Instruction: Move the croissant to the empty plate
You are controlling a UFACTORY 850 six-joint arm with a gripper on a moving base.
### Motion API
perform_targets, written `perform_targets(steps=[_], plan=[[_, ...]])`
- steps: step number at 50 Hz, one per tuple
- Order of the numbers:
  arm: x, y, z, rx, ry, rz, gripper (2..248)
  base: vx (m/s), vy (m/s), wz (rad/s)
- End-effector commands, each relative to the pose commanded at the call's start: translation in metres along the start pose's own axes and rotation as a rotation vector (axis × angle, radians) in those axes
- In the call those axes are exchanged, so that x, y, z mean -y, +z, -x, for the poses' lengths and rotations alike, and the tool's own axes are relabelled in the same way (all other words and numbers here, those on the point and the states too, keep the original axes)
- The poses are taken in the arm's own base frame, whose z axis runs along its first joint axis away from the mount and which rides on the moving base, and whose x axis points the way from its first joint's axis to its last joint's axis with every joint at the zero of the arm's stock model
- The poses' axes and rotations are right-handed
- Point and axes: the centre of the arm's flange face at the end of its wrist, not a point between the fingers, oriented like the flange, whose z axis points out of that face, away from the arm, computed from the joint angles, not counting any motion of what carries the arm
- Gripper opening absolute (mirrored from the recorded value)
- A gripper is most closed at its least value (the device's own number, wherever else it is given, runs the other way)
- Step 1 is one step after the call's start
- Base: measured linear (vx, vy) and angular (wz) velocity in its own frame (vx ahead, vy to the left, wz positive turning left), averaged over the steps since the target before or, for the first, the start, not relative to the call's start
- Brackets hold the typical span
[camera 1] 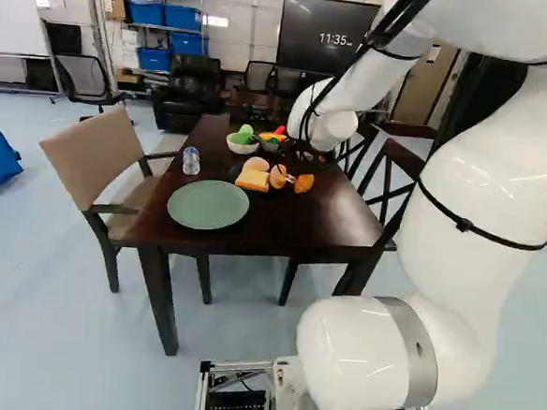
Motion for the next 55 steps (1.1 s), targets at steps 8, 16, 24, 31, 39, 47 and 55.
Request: perform_targets(steps=[8,16,24,31,39,47,55], plan=[[-0.001,-0.001,-0.006,0.036,0.032,0.005,247,0.000,0.000,0.000],[-0.003,-0.002,-0.012,0.070,0.065,0.009,247,0.000,0.000,0.000],[-0.005,-0.004,-0.019,0.103,0.099,0.012,247,0.000,0.000,0.000],[-0.007,-0.005,-0.026,0.130,0.130,0.013,247,0.000,0.000,0.000],[-0.009,-0.006,-0.034,0.161,0.166,0.013,247,0.000,0.000,0.000],[-0.011,-0.003,-0.039,0.200,0.202,0.012,247,0.000,0.000,0.000],[-0.015,0.003,-0.040,0.248,0.239,0.011,247,0.000,0.000,0.000]])
